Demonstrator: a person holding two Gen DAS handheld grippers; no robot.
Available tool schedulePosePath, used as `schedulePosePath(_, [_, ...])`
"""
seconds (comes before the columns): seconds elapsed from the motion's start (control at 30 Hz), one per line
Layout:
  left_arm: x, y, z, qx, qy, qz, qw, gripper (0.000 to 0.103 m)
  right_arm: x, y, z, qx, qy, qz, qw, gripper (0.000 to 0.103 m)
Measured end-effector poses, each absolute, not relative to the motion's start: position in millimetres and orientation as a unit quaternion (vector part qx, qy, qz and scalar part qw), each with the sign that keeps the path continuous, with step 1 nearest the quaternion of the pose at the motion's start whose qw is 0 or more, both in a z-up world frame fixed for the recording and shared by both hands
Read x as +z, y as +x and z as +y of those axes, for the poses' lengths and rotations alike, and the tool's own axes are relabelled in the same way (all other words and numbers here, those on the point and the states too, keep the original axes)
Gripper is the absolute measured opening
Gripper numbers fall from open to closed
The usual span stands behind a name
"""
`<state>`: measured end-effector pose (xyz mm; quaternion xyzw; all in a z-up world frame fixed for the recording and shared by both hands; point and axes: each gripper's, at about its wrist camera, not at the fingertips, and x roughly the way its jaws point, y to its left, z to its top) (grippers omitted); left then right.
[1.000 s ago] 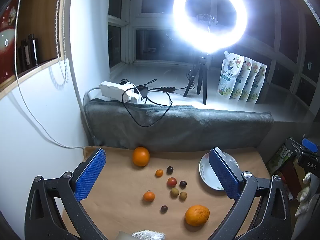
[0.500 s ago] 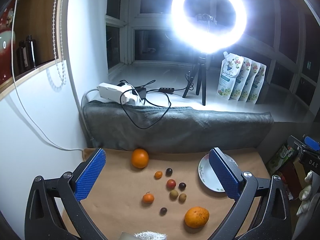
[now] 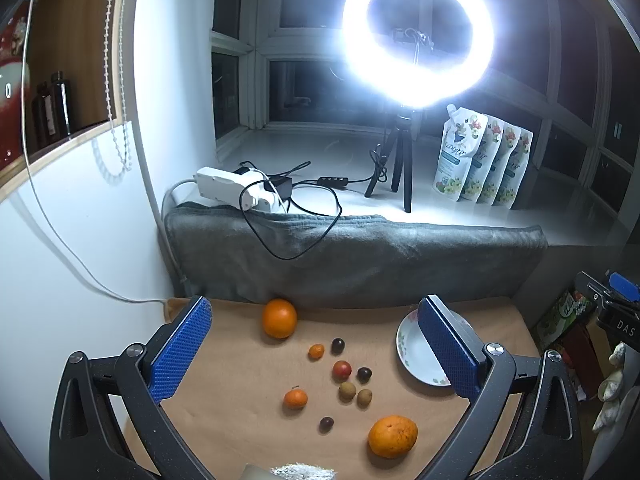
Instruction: Organize fruits
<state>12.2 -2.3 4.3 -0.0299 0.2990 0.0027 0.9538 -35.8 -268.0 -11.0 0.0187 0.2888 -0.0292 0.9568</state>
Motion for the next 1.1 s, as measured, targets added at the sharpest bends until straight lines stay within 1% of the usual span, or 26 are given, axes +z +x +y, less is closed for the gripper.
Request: schedulePosePath(1.1, [-9.8, 20.0, 0.4, -0.001, -0.038, 0.317, 0.948, 0.102, -27.6, -29.4, -263.1, -0.026, 0.02, 0.31, 0.95, 0.103])
